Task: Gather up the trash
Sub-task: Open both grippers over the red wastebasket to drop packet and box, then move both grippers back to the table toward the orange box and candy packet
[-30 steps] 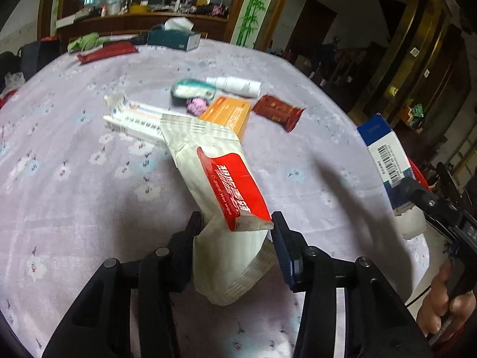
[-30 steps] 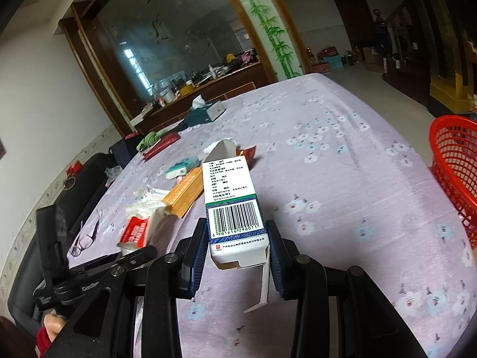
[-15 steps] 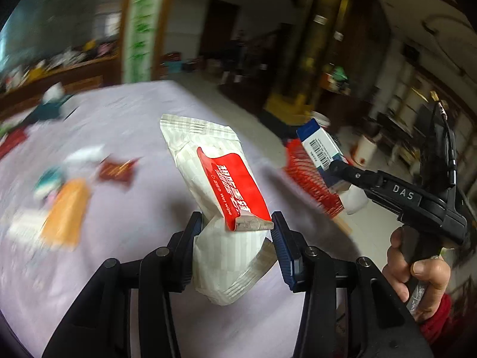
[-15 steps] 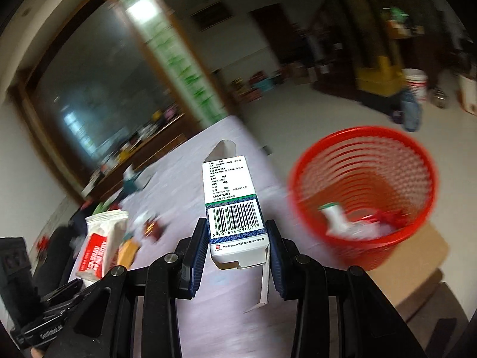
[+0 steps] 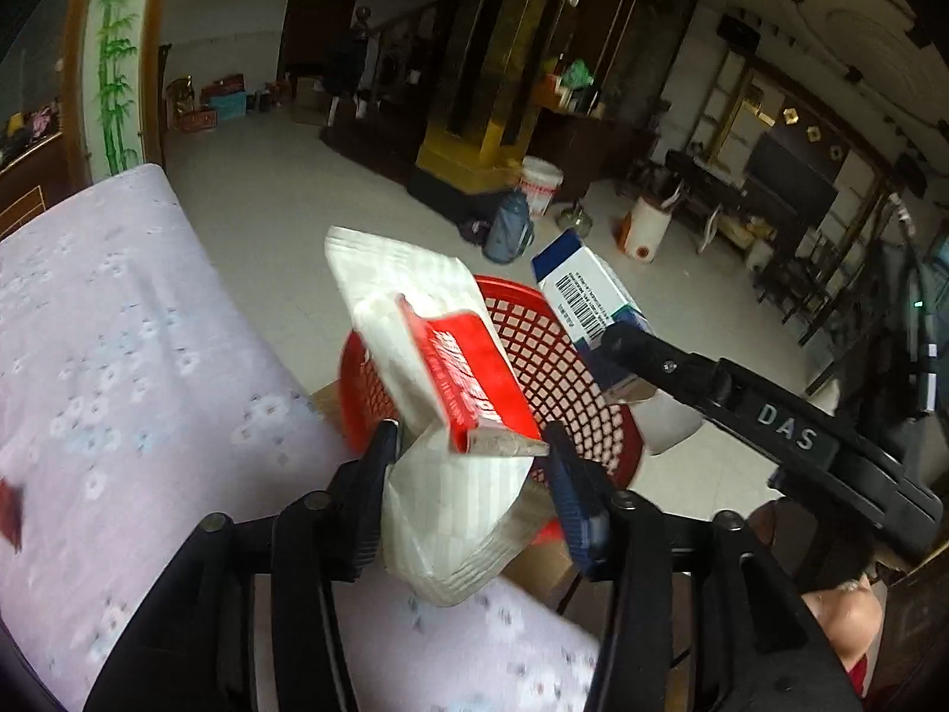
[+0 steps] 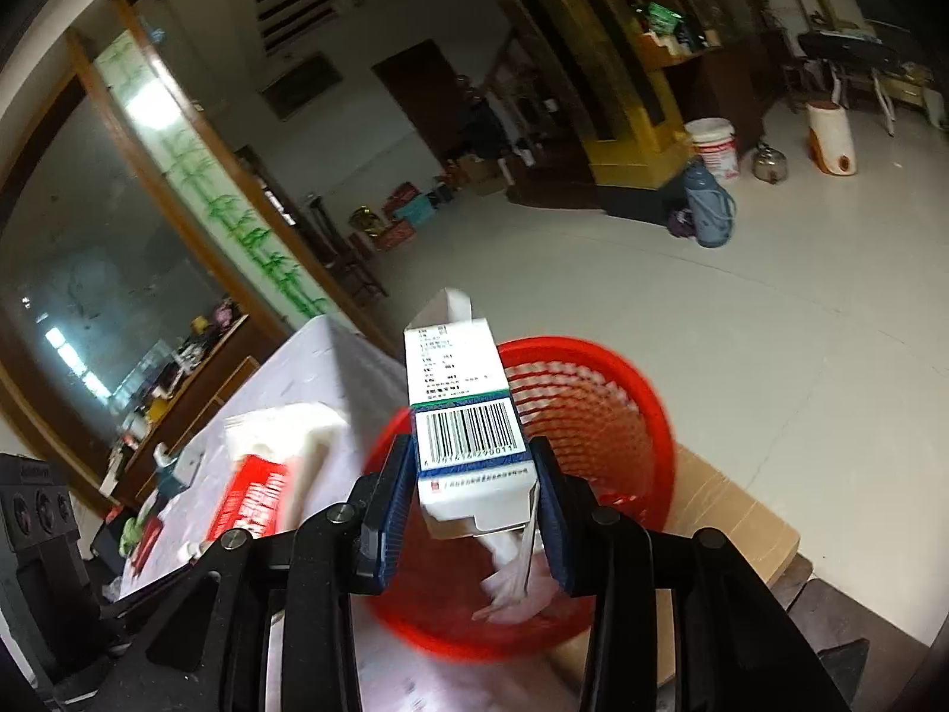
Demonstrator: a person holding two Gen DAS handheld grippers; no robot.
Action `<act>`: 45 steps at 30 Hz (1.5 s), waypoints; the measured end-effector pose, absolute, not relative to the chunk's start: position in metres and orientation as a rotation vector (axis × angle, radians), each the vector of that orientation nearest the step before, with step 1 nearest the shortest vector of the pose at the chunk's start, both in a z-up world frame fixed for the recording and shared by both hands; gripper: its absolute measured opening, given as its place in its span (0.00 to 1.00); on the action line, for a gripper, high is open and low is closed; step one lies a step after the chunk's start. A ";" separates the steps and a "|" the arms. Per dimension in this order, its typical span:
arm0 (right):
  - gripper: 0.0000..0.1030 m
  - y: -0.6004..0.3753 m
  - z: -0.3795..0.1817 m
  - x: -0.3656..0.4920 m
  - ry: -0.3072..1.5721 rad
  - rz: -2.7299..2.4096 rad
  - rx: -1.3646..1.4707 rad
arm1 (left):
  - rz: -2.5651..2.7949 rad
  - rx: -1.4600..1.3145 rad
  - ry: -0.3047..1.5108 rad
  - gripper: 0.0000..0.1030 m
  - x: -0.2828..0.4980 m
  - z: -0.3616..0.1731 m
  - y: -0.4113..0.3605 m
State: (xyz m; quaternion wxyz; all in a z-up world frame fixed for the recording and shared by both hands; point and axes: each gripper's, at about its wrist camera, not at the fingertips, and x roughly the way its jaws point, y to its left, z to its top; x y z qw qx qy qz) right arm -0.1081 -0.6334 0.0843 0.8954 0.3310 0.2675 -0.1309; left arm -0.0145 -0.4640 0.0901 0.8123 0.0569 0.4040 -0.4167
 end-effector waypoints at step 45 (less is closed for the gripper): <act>0.52 -0.370 0.114 -0.053 0.731 0.340 0.308 | -0.241 -0.050 0.993 0.64 0.054 0.032 -0.102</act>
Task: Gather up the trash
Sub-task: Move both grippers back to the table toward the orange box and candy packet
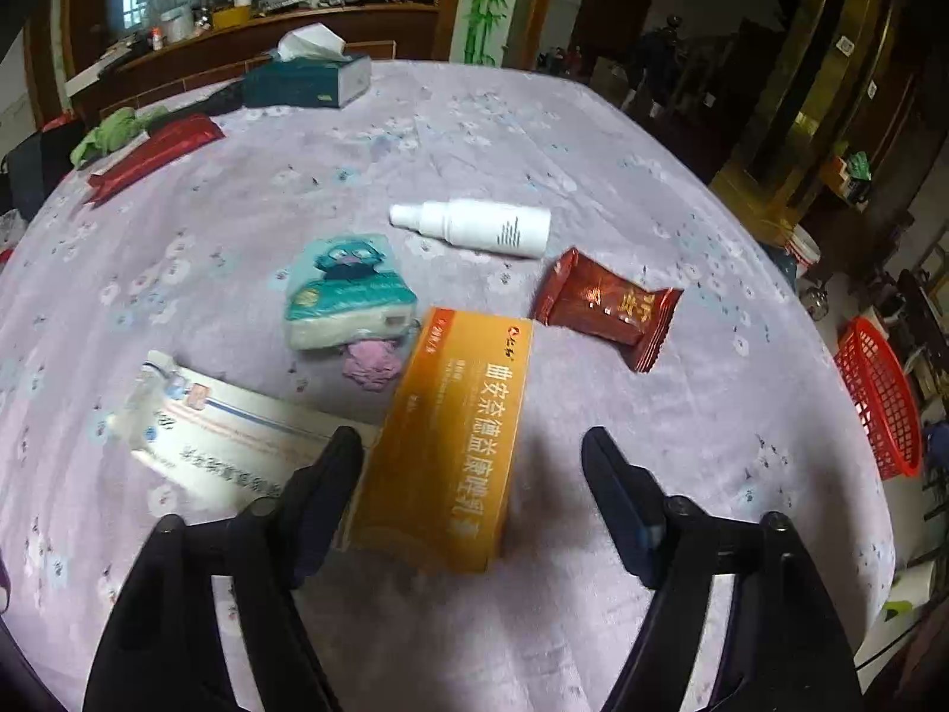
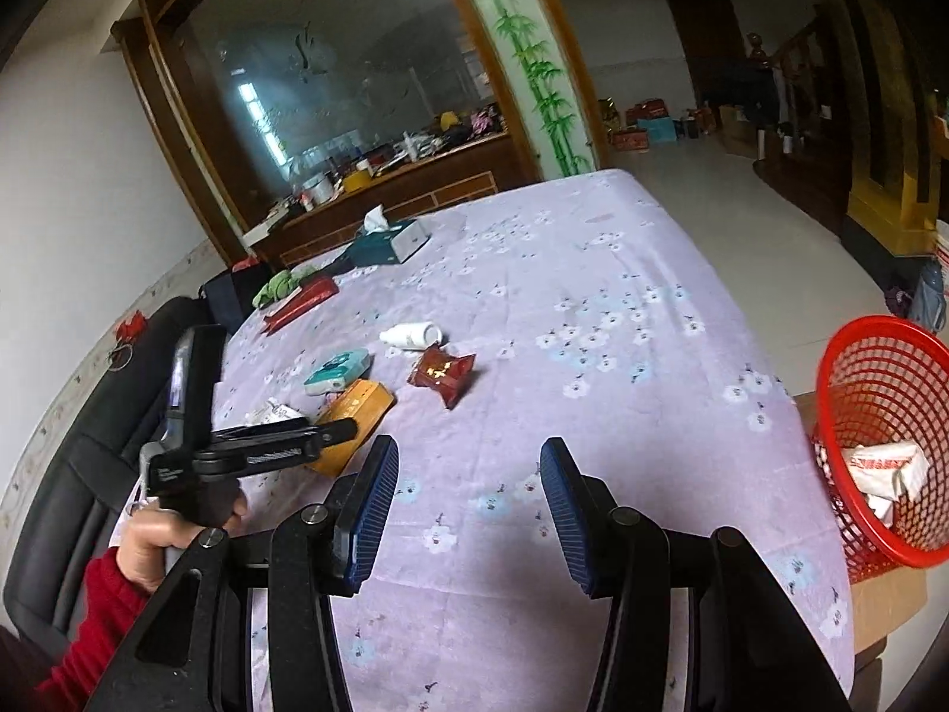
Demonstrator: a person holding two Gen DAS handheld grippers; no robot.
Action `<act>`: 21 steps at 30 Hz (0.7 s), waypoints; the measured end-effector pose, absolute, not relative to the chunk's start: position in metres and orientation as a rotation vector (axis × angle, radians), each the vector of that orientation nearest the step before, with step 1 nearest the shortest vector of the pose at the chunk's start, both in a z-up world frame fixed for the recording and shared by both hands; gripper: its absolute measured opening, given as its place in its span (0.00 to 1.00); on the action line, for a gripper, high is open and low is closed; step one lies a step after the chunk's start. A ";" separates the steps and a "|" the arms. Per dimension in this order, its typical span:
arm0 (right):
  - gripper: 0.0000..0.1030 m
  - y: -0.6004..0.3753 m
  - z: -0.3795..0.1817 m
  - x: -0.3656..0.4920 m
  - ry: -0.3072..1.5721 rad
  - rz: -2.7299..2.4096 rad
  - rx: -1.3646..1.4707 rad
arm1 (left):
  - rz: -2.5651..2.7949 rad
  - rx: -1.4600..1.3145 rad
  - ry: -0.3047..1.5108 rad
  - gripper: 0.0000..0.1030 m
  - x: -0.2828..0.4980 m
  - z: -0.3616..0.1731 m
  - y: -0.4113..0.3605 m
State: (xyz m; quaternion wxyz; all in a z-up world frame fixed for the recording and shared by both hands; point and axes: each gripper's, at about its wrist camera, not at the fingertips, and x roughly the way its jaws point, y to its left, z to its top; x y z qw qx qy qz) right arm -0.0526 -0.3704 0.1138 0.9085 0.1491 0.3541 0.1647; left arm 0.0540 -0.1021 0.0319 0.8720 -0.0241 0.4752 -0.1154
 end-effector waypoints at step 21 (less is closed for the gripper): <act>0.56 -0.300 0.075 0.095 0.928 0.431 0.206 | -0.334 -0.147 0.859 0.45 -0.031 0.069 -0.082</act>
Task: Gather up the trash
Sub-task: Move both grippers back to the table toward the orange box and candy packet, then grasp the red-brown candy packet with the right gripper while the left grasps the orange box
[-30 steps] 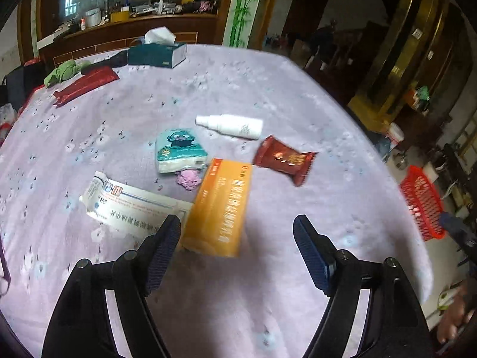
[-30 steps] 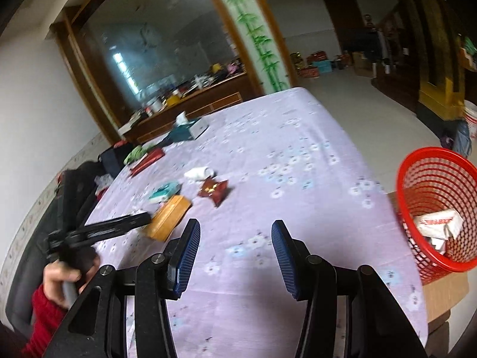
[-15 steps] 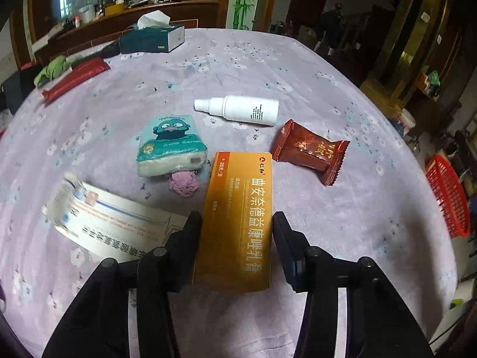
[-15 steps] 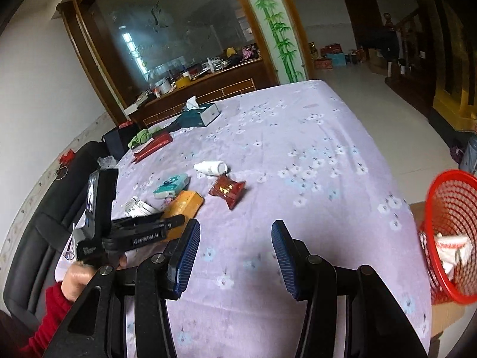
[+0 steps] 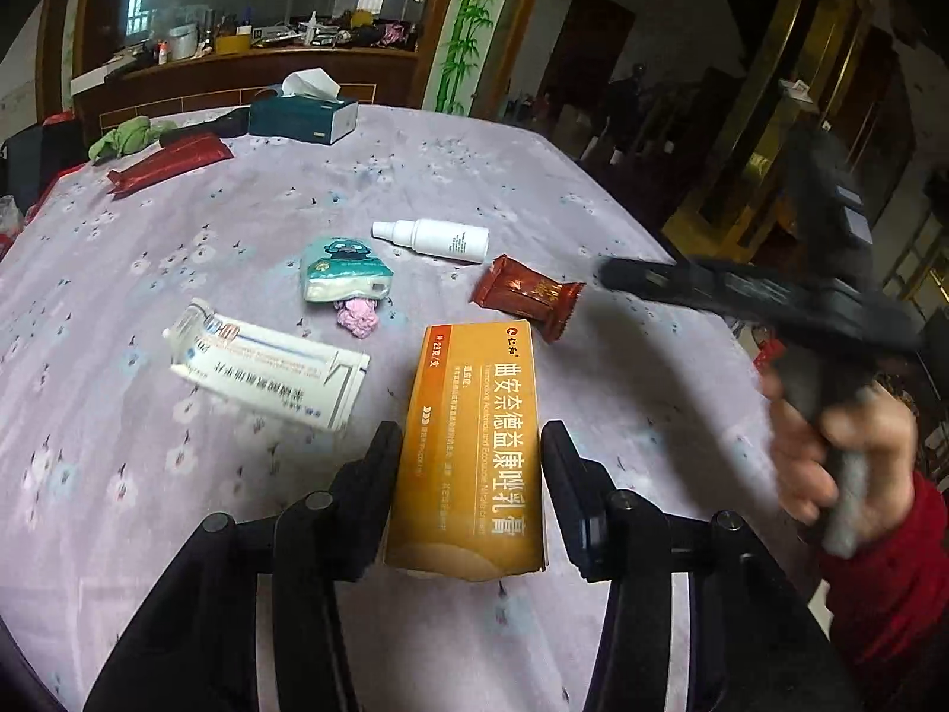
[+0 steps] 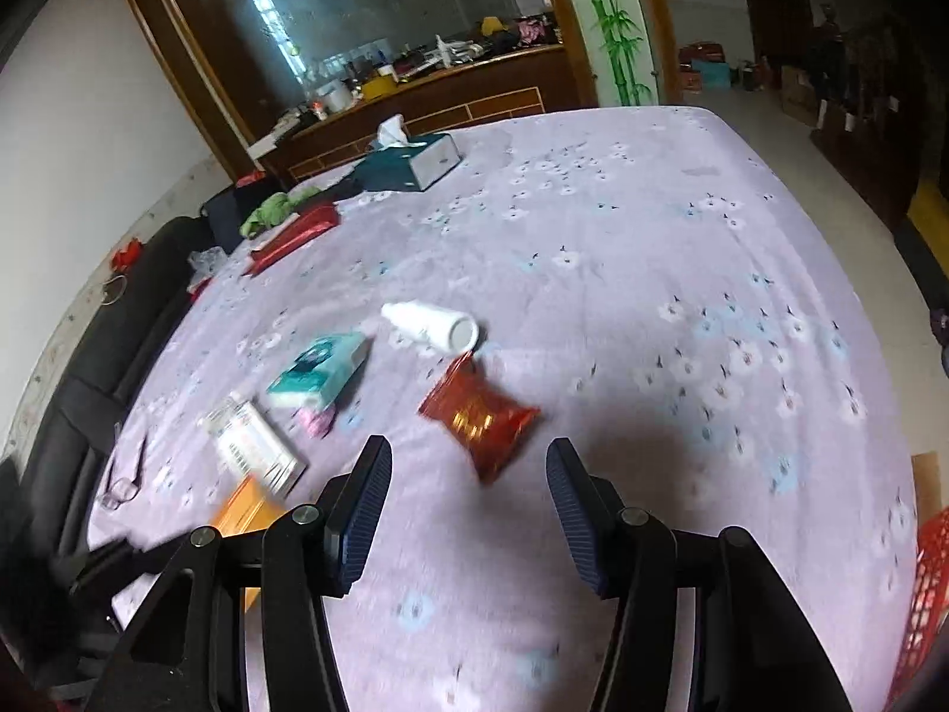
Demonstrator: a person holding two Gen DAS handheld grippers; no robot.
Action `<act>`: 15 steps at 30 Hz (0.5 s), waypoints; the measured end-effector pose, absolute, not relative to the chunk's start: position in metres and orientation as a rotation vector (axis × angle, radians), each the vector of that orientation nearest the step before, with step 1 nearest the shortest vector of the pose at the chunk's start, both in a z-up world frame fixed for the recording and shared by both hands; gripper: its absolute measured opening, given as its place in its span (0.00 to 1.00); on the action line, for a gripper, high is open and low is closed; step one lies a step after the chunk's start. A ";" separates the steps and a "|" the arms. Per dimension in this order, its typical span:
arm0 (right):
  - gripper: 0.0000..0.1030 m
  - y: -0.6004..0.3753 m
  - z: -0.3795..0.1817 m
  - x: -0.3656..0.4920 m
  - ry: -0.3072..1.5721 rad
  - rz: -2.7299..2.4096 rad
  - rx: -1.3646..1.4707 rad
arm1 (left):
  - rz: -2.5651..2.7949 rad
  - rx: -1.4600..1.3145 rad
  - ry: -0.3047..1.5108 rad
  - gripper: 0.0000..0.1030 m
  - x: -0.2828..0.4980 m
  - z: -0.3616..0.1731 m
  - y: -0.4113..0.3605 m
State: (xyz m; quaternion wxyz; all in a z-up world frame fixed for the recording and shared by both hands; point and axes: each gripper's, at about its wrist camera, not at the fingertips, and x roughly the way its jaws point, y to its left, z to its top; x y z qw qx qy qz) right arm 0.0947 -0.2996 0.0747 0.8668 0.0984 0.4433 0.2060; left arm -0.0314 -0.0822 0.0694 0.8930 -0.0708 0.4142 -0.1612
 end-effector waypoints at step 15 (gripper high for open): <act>0.55 -0.247 0.036 0.128 0.984 0.423 -0.048 | -0.301 -0.142 0.863 0.45 -0.043 0.050 -0.068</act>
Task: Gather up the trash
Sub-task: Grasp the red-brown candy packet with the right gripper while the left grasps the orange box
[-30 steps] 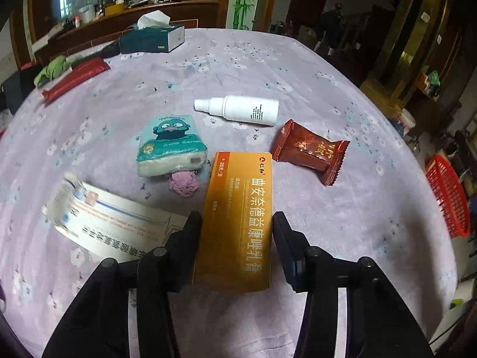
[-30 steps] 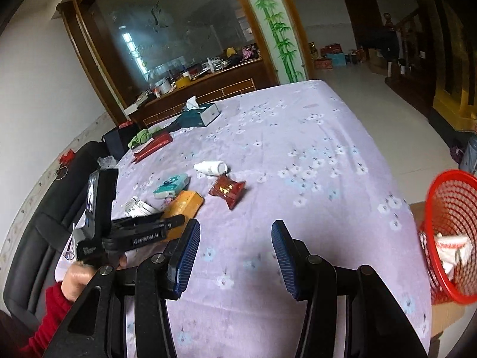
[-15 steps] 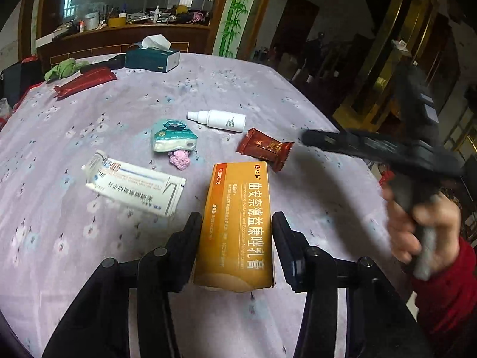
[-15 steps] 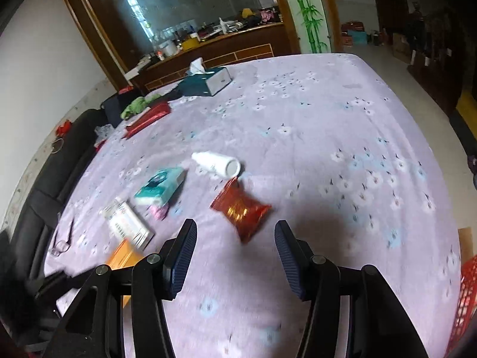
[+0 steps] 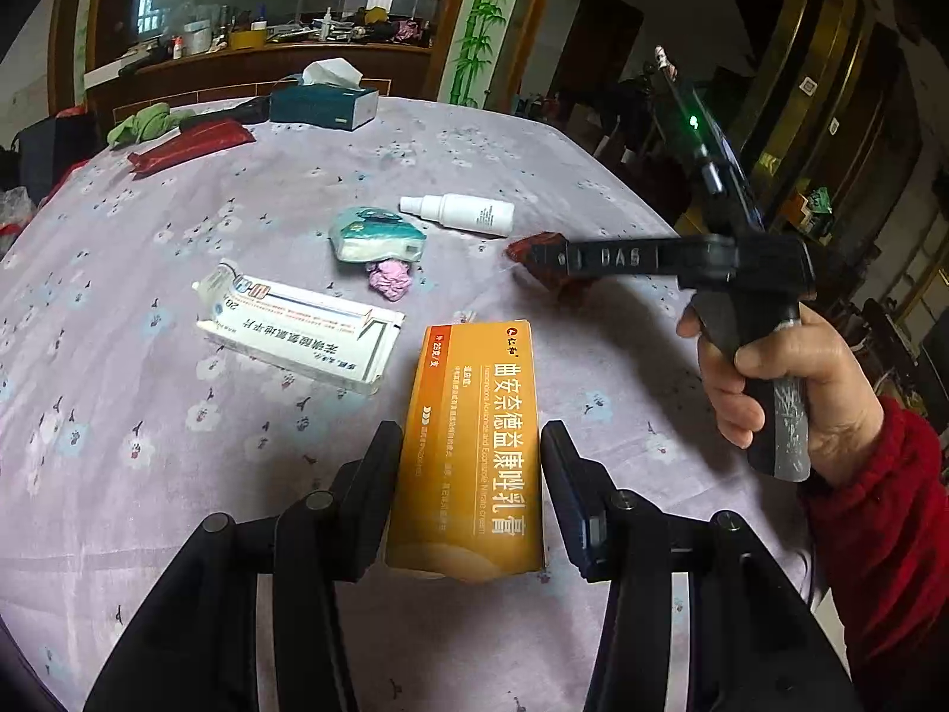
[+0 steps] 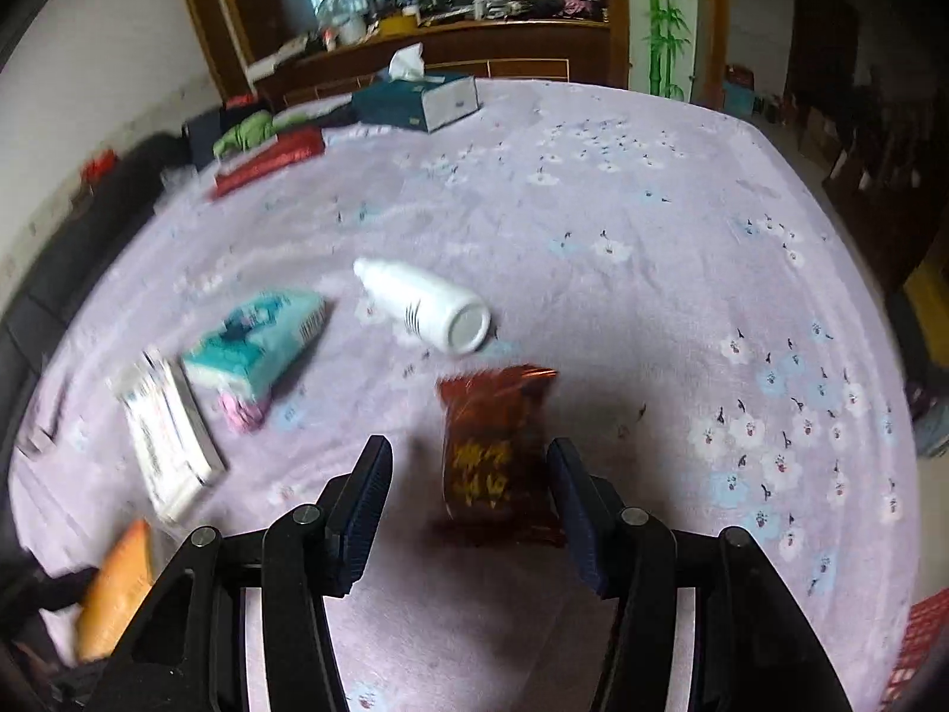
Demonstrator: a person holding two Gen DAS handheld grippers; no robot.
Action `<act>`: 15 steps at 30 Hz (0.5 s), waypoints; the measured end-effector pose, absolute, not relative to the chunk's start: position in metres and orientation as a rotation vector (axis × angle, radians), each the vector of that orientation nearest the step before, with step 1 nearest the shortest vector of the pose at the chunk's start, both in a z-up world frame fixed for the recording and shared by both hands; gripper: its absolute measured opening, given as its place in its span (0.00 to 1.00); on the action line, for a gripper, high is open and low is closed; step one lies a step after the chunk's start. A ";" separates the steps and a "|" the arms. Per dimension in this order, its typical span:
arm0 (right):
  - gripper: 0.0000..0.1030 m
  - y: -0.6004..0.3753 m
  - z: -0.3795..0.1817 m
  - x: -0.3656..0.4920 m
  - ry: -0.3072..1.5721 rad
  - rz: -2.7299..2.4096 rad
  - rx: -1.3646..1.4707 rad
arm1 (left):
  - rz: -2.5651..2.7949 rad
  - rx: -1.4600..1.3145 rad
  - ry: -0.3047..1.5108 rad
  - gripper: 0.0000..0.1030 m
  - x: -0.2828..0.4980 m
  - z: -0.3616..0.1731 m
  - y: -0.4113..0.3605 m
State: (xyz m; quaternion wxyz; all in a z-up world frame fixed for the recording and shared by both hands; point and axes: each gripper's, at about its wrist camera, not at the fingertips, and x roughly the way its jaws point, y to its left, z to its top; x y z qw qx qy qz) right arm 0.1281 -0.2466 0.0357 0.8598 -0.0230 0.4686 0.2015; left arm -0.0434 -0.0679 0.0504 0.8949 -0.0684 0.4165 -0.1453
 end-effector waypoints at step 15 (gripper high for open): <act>0.37 -0.275 0.077 0.032 0.858 0.406 0.121 | -0.237 -0.130 0.782 0.45 -0.057 0.058 -0.070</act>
